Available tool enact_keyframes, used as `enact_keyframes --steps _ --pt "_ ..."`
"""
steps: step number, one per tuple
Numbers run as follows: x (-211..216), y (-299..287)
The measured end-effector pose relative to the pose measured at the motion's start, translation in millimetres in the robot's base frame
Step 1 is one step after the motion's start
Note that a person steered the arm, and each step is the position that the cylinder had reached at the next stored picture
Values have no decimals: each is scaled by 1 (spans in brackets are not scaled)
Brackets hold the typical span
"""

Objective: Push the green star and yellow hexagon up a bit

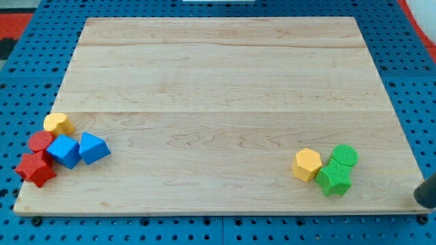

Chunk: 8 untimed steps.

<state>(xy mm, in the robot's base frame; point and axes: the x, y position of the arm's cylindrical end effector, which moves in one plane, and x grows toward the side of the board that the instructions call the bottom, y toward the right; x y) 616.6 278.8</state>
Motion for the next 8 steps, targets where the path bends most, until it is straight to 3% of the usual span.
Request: enact_keyframes --steps 4,6,8 --pt "-20 -86" --pt "-27 -85" --pt "-10 -166"
